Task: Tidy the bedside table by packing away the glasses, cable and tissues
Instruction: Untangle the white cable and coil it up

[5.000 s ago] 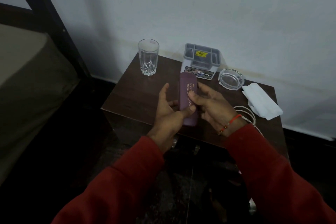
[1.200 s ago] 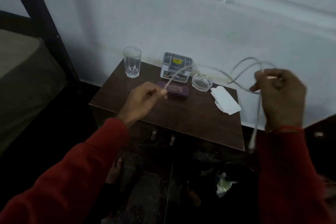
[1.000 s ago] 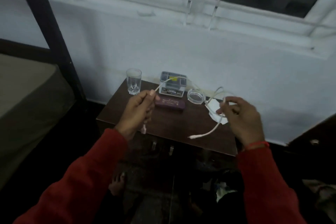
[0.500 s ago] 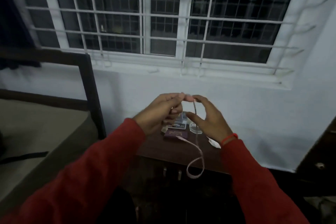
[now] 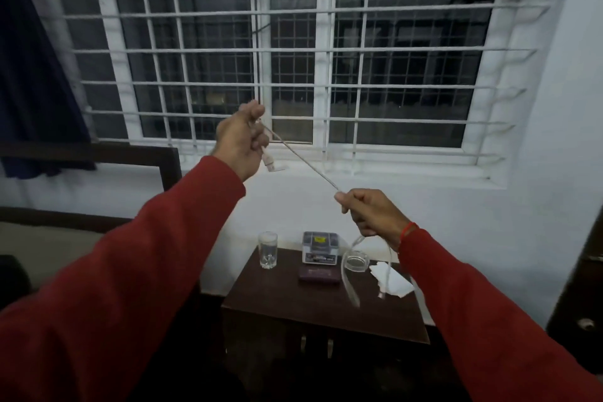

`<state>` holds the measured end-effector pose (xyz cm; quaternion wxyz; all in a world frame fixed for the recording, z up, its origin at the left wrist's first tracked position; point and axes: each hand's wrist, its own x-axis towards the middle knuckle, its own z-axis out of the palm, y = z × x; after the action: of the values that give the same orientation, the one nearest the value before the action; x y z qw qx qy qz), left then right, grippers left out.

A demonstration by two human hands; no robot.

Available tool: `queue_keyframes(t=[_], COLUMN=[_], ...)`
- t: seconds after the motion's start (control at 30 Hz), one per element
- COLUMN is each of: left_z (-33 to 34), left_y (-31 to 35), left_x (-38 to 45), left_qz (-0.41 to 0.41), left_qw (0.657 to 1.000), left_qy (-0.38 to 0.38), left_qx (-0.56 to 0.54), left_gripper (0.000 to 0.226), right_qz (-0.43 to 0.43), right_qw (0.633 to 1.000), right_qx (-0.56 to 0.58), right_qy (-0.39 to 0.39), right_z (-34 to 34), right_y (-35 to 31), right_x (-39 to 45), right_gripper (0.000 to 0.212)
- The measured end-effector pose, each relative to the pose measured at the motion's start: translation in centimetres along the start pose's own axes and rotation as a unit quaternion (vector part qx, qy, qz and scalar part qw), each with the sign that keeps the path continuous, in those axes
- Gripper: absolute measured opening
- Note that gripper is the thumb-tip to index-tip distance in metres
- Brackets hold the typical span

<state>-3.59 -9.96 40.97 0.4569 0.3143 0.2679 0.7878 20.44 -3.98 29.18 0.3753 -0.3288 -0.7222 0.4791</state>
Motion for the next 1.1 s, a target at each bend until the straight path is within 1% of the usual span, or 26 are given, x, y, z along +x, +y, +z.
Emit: queue_keyframes(t=[0.07,0.1,0.2,0.23,0.27,0.3,0.33,0.37,0.4,0.43,0.47,0.5,0.53,0.57,0.63,0.7,0.77,0.8,0.87,0.9,0.93,0.97,1.0,1.03,1.07,1.1], left_z=[-0.4,-0.6,-1.0,-1.1,-1.2,-1.4,-1.5,-1.6,-1.8,-2.1,-2.5,-2.9,-3.3,-3.6,-3.9,-4.0,-4.6,-4.9,-5.4,-5.4,-5.4,-5.4,-5.5,-5.4,-5.4,-5.2], left_y=[-0.3,-0.5,-1.2,-1.3,-1.4,-1.4,-1.5,-1.6,-1.7,-1.8,-2.0,-2.3,-2.7,-3.2,-4.1,-4.7,-4.9,-5.0,-5.0,-5.1,-5.2,-5.4,-5.6,-5.6,-5.6,-5.5], left_x=[-0.4,-0.6,-0.5,-0.3,0.0,0.4,0.8,1.0,1.2,1.4,1.6,1.6,1.6,1.6,1.6,1.8,2.4,2.5,2.4,2.0,1.3,0.6,0.1,-0.4,-0.7,-1.0], left_qz=[0.009,0.006,0.004,0.014,0.028,0.045,0.063,0.076,0.088,0.103,0.126,0.156,0.184,0.205,0.226,0.215,0.18,0.145,0.015,-0.073,-0.146,-0.199,-0.239,-0.275,-0.305,-0.323], left_qw=[1.0,0.999,0.993,0.988,0.981,0.976,0.975,0.976,0.982,0.989,0.988,0.969,0.932,0.89,0.824,0.795,0.766,0.736,0.67,0.66,0.663,0.68,0.706,0.733,0.752,0.758], left_qy=[0.026,0.029,0.056,0.069,0.08,0.087,0.093,0.097,0.096,0.087,0.074,0.044,0.001,-0.044,-0.104,-0.122,-0.141,-0.174,-0.289,-0.341,-0.376,-0.392,-0.394,-0.389,-0.387,-0.393], left_qx=[0.0,-0.02,-0.107,-0.14,-0.172,-0.192,-0.193,-0.177,-0.138,-0.065,0.051,0.189,0.314,0.404,0.509,0.554,0.6,0.638,0.684,0.665,0.63,0.587,0.538,0.485,0.437,0.408], left_gripper=[0.023,0.024,0.022,0.029,0.044,0.058,0.066,0.07,0.07,0.068,0.064,0.061,0.063,0.069,0.084,0.089,0.083,0.077,0.058,0.046,0.039,0.037,0.038,0.042,0.049,0.059], right_qz=[-0.027,-0.032,0.006,0.019,0.024,0.018,0.008,-0.002,-0.014,-0.028,-0.041,-0.055,-0.069,-0.074,-0.07,-0.063,-0.06,-0.061,-0.069,-0.076,-0.085,-0.093,-0.099,-0.105,-0.112,-0.118], right_qw=[0.999,0.998,0.977,0.961,0.947,0.944,0.957,0.978,0.992,0.997,0.998,0.997,0.994,0.991,0.983,0.972,0.965,0.966,0.98,0.985,0.987,0.984,0.979,0.969,0.952,0.932], right_qx=[-0.014,-0.042,-0.192,-0.254,-0.304,-0.32,-0.288,-0.207,-0.119,-0.062,-0.049,-0.057,-0.071,-0.081,-0.079,-0.074,-0.077,-0.082,-0.101,-0.114,-0.13,-0.15,-0.178,-0.22,-0.274,-0.328], right_qy=[-0.013,-0.028,-0.09,-0.105,-0.1,-0.076,-0.038,0.001,0.026,0.032,0.02,-0.007,-0.043,-0.08,-0.15,-0.212,-0.245,-0.238,-0.158,-0.101,-0.049,-0.009,0.021,0.047,0.073,0.096], right_z=[-0.4,-0.5,-0.9,-1.1,-1.2,-1.2,-1.3,-1.3,-1.2,-1.3,-1.3,-1.3,-1.2,-1.1,-0.9,-0.9,-0.9,-0.9,-1.1,-1.5,-2.0,-2.5,-3.1,-3.5,-3.8,-4.1], right_y=[-1.2,-1.7,-2.3,-2.2,-2.2,-2.0,-1.7,-1.5,-1.4,-1.4,-1.6,-1.8,-2.1,-2.4,-3.1,-3.6,-3.8,-3.8,-3.9,-4.0,-4.1,-4.2,-4.2,-4.1,-3.9,-3.6], right_x=[0.1,0.3,1.0,1.2,1.3,1.4,1.5,1.5,1.4,1.3,1.3,1.2,1.2,1.1,0.8,0.4,0.0,-0.2,-0.2,-0.1,0.1,0.3,0.5,0.7,0.9,1.1], right_gripper=[0.033,0.031,0.026,0.023,0.02,0.019,0.018,0.017,0.016,0.014,0.012,0.012,0.015,0.02,0.03,0.035,0.034,0.031,0.024,0.022,0.022,0.024,0.026,0.026,0.024,0.022])
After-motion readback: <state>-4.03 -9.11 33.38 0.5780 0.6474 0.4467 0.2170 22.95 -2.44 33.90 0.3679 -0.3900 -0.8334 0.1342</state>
